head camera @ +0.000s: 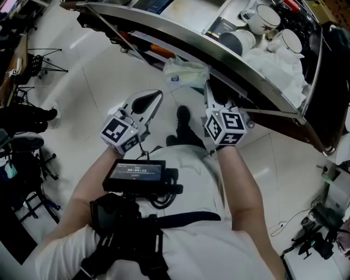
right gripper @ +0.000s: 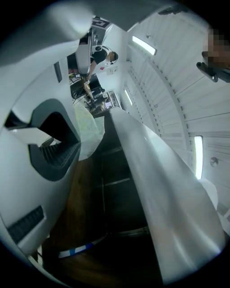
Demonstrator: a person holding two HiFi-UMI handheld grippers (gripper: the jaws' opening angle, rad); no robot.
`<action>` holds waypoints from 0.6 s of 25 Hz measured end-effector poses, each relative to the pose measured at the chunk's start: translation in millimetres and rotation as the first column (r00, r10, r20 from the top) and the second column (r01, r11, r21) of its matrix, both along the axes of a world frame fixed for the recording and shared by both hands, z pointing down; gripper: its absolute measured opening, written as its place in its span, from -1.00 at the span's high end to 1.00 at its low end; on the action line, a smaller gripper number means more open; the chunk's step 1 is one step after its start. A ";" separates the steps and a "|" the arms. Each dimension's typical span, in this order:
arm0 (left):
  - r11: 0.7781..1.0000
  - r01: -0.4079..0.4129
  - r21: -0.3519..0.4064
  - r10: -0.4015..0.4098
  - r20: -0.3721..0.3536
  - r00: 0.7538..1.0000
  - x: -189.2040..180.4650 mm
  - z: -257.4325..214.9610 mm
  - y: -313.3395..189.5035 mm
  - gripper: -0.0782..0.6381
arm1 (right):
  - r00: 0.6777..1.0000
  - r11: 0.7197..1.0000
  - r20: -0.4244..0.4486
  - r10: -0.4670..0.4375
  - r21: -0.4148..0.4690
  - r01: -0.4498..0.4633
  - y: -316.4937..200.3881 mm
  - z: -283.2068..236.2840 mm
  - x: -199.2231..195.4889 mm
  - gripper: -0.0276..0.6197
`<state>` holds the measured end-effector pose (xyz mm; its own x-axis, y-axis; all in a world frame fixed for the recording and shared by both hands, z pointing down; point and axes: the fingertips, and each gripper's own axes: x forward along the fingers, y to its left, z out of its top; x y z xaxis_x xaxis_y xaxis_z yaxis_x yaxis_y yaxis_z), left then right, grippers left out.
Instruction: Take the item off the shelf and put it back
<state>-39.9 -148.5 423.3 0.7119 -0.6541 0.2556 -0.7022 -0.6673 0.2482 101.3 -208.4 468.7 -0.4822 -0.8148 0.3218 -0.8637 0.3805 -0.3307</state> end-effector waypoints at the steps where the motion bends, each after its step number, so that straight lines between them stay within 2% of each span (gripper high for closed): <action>1: 1.000 -0.017 -0.003 0.017 -0.002 1.000 7.2 -0.4 -4.4 0.76 | 1.000 1.000 -0.003 0.013 -0.004 -0.013 -3.5 4.0 5.7 0.90; 8: 0.995 -0.089 -0.052 0.089 -0.005 0.996 36.2 22.2 -29.9 0.76 | 0.992 0.992 -0.016 0.122 -0.035 -0.122 -27.0 33.3 48.5 0.90; 15: 0.980 -0.182 -0.082 0.181 -0.022 0.983 73.5 35.5 -52.0 0.76 | 0.971 0.970 -0.028 0.237 -0.052 -0.238 -40.4 56.6 90.7 0.90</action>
